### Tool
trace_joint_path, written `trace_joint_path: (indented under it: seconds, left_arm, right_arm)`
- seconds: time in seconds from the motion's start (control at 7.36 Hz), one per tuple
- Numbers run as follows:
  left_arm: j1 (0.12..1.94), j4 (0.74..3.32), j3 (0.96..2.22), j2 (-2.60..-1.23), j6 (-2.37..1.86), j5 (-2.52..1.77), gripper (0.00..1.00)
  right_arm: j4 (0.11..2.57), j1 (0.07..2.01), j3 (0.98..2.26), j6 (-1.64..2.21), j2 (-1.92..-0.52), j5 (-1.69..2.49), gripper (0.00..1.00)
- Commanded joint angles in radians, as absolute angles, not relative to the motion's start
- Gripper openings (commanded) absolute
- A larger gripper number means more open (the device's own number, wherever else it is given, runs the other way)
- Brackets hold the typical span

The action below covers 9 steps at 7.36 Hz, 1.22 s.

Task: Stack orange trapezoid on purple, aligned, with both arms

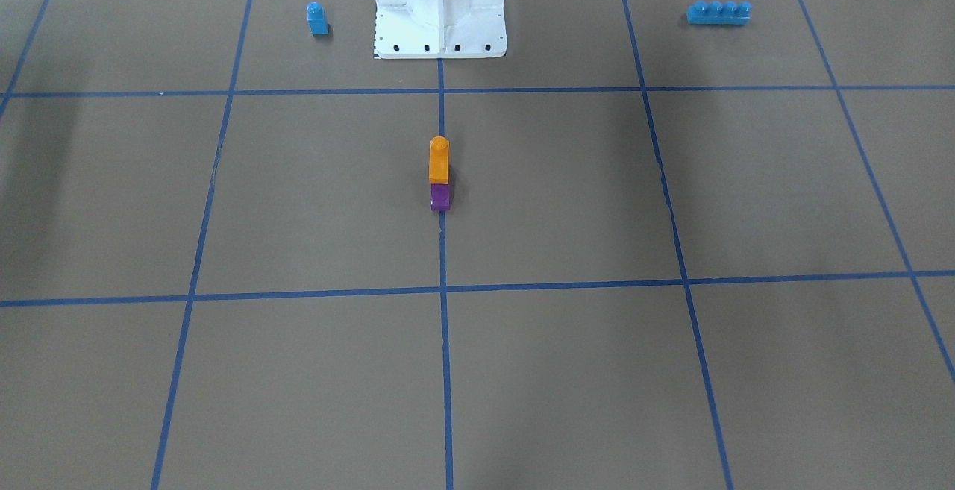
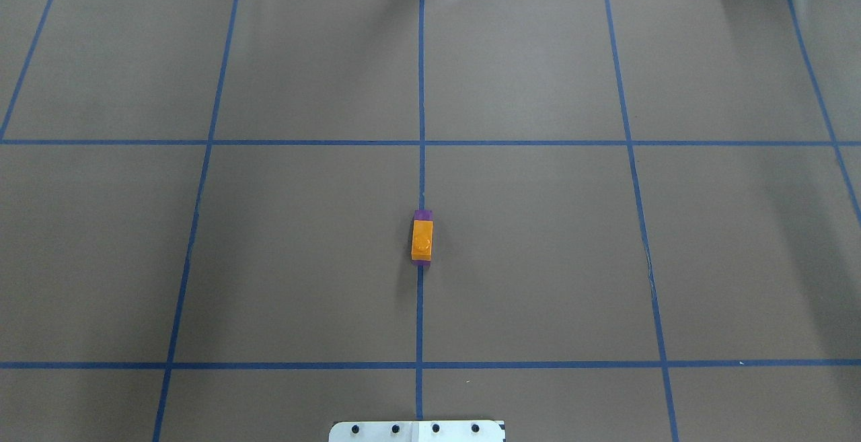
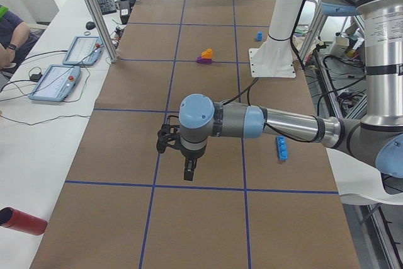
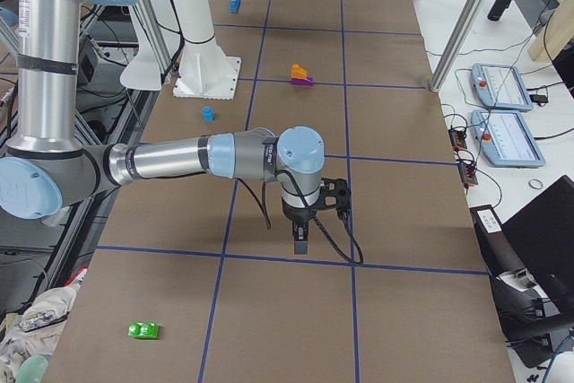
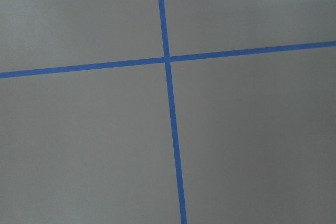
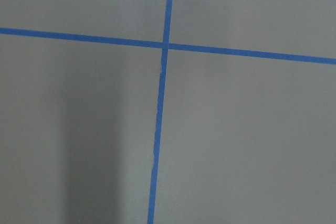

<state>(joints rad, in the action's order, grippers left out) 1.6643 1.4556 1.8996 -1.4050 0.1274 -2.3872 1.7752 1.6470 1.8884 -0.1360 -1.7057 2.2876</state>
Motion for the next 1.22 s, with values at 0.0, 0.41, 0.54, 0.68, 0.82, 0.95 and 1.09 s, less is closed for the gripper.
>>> trace_joint_path:
  seconds: [0.0,0.41,0.54,0.68,0.82,0.95,1.09]
  left_arm:
    - [1.664,1.456,1.899,-1.404,0.127,-2.388,1.00]
    - [1.663,1.456,1.899,-1.394,0.127,-2.387,1.00]
    - [1.663,1.456,1.898,-1.394,0.127,-2.387,1.00]
    - [1.663,1.456,1.899,-1.393,0.127,-2.385,1.00]
    - [1.663,1.456,1.898,-1.393,0.127,-2.387,1.00]
    - [1.663,1.456,1.898,-1.393,0.127,-2.385,1.00]
    - [1.663,1.456,1.898,-1.393,0.127,-2.385,1.00]
  right_arm:
    - [1.772,1.646,1.888,-0.135,-1.706,2.293,1.00]
    - [1.772,1.646,1.888,-0.135,-1.706,2.293,1.00]
    - [1.772,1.646,1.888,-0.135,-1.706,2.293,1.00]
    - [1.772,1.646,1.890,-0.135,-1.706,2.295,1.00]
    - [1.772,1.646,1.890,-0.135,-1.706,2.309,1.00]
    - [1.772,1.646,1.890,-0.135,-1.706,2.316,1.00]
    - [1.773,1.646,1.888,-0.135,-1.706,2.316,1.00]
